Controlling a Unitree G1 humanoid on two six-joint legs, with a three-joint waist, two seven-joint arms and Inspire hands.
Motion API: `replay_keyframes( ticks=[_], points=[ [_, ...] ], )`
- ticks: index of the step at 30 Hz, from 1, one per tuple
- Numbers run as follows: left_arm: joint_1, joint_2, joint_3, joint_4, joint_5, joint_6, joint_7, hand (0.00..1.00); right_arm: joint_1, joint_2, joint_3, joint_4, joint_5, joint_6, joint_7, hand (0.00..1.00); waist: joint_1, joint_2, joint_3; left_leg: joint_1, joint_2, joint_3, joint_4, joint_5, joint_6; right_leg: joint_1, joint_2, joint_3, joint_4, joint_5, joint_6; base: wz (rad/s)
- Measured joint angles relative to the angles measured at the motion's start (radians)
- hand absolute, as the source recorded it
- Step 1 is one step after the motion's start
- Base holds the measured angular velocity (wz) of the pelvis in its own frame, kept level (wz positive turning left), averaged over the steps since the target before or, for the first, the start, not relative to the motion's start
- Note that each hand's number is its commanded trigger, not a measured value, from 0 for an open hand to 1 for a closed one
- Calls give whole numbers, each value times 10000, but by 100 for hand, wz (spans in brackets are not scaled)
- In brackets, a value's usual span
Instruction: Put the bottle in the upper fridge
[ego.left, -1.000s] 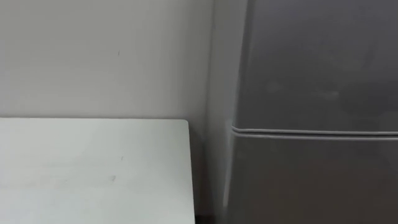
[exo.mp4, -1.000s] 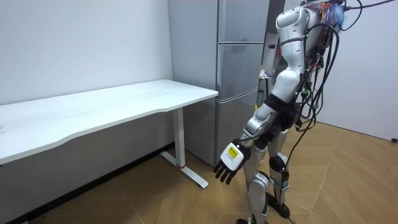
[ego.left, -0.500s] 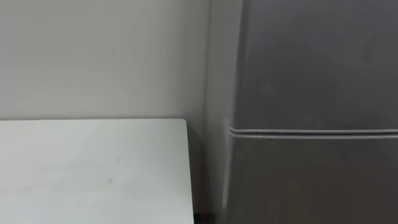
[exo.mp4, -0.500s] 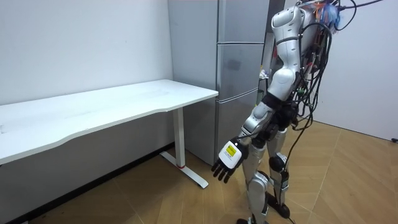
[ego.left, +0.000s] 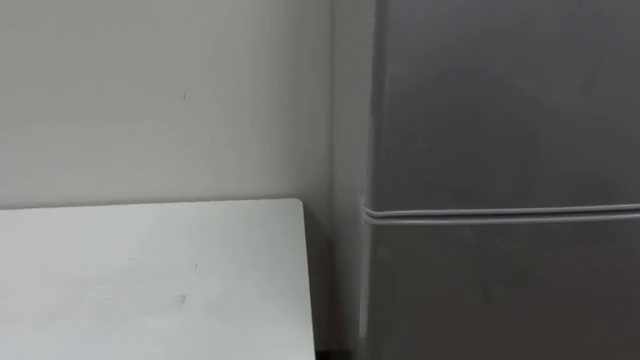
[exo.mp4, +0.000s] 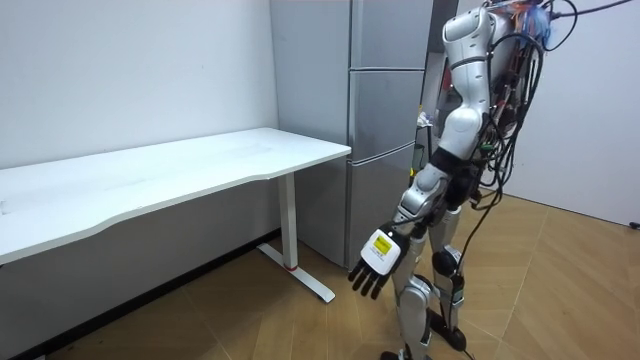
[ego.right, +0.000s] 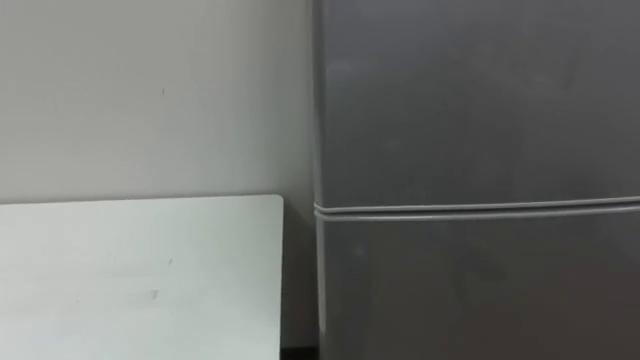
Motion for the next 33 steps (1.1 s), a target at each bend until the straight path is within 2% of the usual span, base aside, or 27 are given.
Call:
replay_keyframes(
  ticks=[4, 7, 14, 16, 19, 26, 33],
  points=[
    [-37, 3, -14, 110, 3, -35, 1, 0, 168, 94, 504, 605, -354, 19, 531, 0, 20, 19, 20, 0, 2, 2, 3, 0, 0, 1, 1, -19, -2, 7, -5, 0],
    [-159, -9, -78, 402, -5, -111, 9, 0, 131, 177, 697, 1108, -1208, 30, 856, 0, 5, 26, 25, -13, 7, 10, 26, -1, 1, -12, 3, -9, -6, 9, -9, -1],
    [-290, -64, -830, 626, 33, -149, 18, 0, -29, 422, 1519, 1486, -2544, 45, 1645, 0, 91, 201, 38, -7, 10, -66, 60, -3, 1, 70, 6, -129, -32, 10, -12, 4],
    [-399, -118, -853, 614, 46, -162, 18, 0, -35, 433, 1728, 1485, -3083, 45, 1891, 0, 238, 279, 42, -14, 13, -66, 85, -3, 1, 70, 6, -127, -29, 8, -14, 2],
    [-490, -160, -871, 591, 46, -163, 17, 0, -151, 481, 2020, 1455, -3932, 43, 2273, 0, 279, 346, 55, -22, 19, -69, 92, -3, 0, 69, 6, -133, -19, -1, -25, 0],
    [-707, -208, -1188, 606, 25, -170, 16, 0, -257, 549, 2992, 1459, -3922, -9, 3077, 0, 479, 325, 56, -41, 16, -70, 113, -3, 0, 67, 8, -141, -26, 0, -24, 0],
    [-844, -198, -1236, 610, 34, -177, 17, 0, -458, 588, 3096, 1641, -3751, -9, 3712, 0, 532, 311, 52, -55, 12, -99, 118, -3, 0, 67, 4, -171, -17, -1, -24, 0]
  ],
)
